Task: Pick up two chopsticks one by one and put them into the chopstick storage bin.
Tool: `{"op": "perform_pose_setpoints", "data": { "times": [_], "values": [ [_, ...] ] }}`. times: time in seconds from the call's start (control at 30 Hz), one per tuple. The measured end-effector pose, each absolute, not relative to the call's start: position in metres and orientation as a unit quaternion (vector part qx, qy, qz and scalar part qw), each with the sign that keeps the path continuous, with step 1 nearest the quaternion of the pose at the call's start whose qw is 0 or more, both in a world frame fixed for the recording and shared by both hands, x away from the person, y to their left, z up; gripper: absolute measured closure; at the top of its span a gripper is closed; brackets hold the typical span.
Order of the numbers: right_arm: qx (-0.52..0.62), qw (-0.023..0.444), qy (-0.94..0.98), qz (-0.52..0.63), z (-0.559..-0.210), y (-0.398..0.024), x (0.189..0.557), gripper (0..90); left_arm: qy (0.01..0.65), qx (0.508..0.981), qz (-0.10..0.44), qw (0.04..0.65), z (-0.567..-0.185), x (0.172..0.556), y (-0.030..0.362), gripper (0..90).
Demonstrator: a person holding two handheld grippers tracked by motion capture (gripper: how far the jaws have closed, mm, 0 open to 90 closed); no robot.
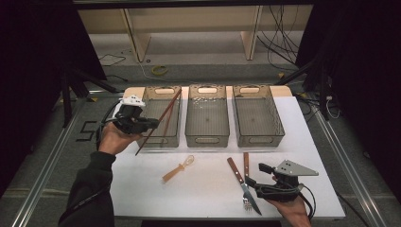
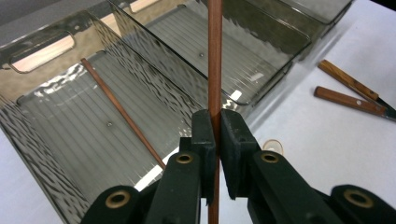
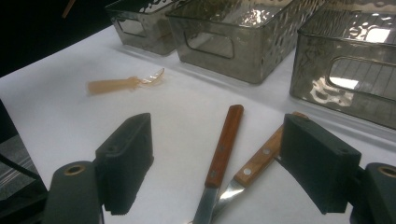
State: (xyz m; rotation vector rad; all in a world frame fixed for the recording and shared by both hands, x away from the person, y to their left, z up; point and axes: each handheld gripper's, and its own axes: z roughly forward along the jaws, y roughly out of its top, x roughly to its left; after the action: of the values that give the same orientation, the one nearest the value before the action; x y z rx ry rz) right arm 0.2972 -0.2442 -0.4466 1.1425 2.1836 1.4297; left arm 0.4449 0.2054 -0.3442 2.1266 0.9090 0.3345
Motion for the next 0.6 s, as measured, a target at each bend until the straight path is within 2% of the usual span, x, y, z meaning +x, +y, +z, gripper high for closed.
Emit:
{"op": "perform_pose_setpoints", "data": {
  "times": [0.6],
  "values": [
    [0.397, 0.144, 0.758, 0.496, -0.447, -0.245, 0.297, 26.6, 0.395, 0.819, 0.154, 0.387, -0.336, 0.494, 0.209, 84.1]
  ]
}}
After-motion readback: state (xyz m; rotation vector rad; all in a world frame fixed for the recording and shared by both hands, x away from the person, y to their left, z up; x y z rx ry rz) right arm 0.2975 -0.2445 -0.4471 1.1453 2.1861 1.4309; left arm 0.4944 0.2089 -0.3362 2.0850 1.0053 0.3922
